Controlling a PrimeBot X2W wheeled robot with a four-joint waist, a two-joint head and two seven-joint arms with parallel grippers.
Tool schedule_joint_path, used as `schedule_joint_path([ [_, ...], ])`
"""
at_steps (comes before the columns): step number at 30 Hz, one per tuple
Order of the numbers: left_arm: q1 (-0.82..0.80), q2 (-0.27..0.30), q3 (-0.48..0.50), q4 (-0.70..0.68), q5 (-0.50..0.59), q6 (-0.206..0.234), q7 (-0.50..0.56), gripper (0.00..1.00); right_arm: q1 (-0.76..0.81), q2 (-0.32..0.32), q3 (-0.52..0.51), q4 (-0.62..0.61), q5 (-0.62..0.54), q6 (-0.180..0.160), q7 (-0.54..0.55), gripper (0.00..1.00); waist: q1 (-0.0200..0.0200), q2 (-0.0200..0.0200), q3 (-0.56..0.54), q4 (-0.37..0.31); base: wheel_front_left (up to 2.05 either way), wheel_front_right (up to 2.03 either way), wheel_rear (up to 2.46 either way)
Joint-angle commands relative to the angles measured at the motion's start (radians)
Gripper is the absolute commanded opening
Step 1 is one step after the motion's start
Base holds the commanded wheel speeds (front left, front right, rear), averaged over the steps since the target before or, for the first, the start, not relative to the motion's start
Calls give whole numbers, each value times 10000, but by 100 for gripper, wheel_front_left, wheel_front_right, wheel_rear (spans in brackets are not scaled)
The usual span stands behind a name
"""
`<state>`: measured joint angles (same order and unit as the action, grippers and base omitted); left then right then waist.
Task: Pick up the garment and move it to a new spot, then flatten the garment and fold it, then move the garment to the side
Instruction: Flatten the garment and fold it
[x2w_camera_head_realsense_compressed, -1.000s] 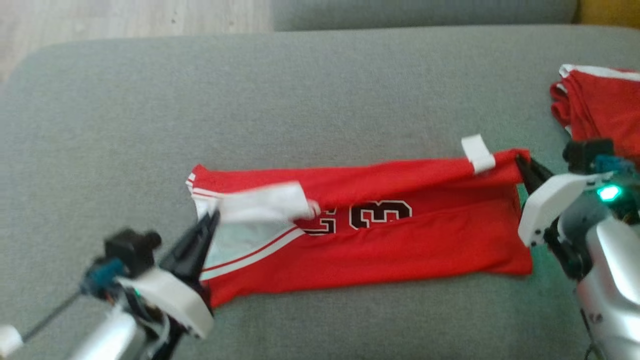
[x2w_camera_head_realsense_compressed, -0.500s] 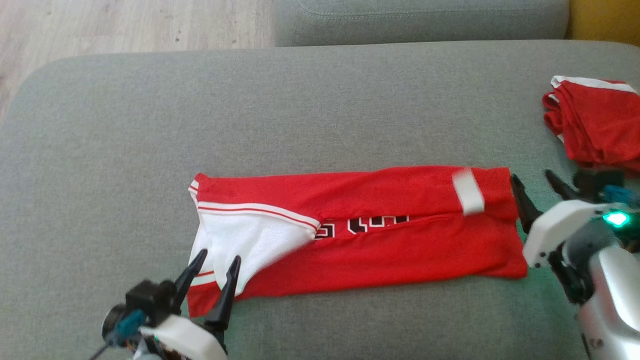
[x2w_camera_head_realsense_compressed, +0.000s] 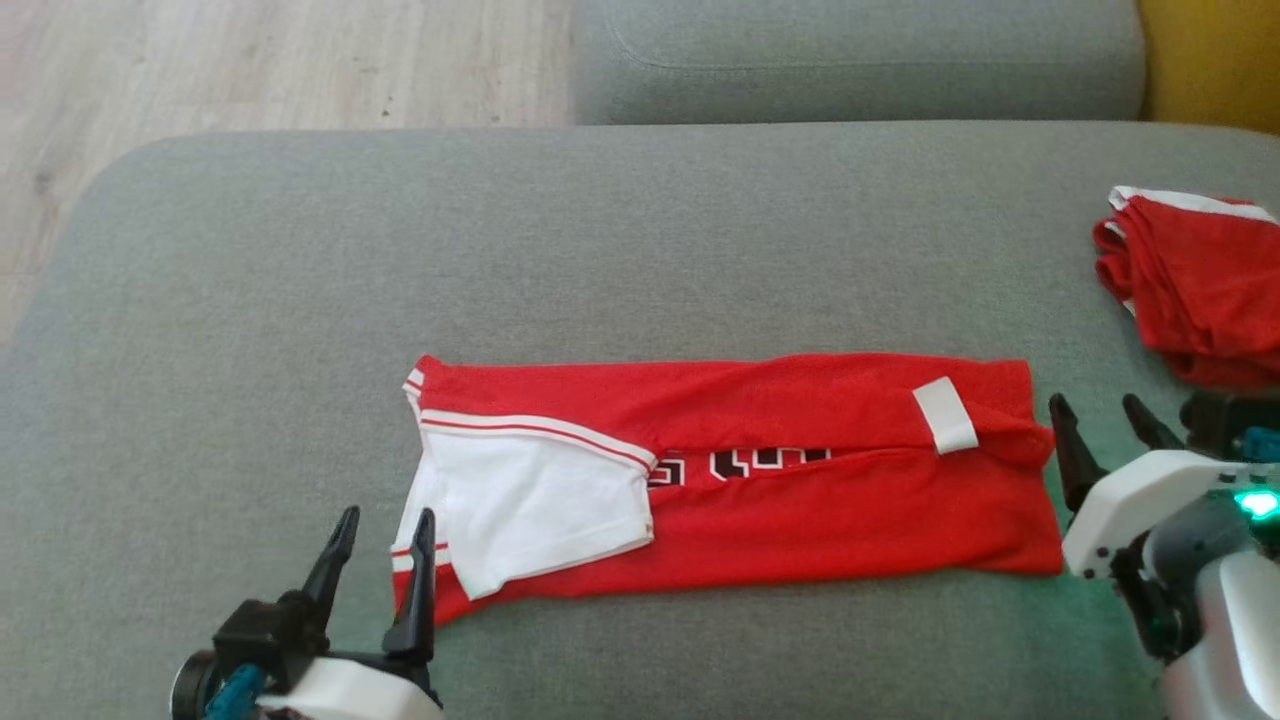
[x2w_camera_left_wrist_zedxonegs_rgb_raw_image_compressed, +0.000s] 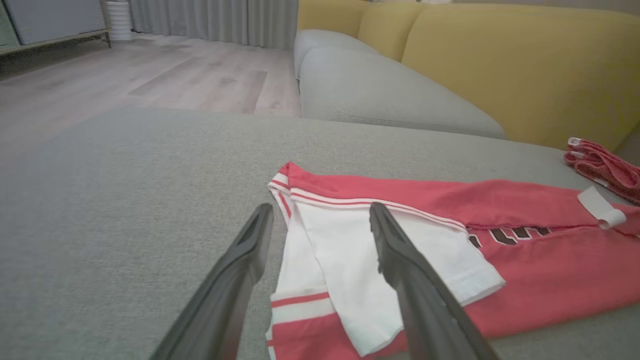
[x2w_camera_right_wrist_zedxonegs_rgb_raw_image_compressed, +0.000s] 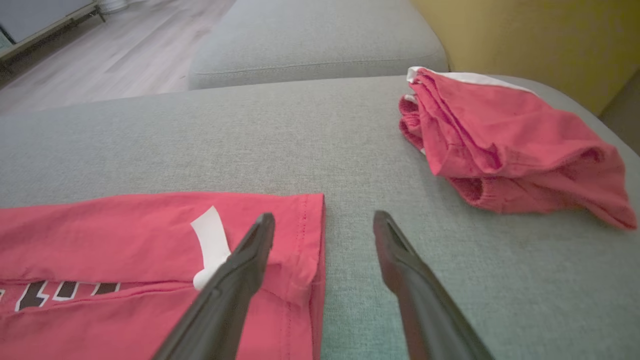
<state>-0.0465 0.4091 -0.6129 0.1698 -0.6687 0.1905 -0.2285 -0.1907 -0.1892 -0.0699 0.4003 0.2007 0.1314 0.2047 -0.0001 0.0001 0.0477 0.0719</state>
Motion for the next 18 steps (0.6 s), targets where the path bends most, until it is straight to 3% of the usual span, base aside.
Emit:
schedule_joint_path([
  [1,-138,48,577,-415,-10,228,-176,100,-212,60,102,-318,-88,-7,138,100,1,-1,-54,118,0,0,0],
  [8,210,-54,846,-910,44,695,-247,100,-694,450,-589,794,-467,-7,331,100,1,-1,34,507,0,0,0],
  [18,510,15,1132,-1411,121,1040,-285,100,-1289,1011,-1572,2799,-1218,-7,-536,100,1,-1,194,1046,0,0,0],
])
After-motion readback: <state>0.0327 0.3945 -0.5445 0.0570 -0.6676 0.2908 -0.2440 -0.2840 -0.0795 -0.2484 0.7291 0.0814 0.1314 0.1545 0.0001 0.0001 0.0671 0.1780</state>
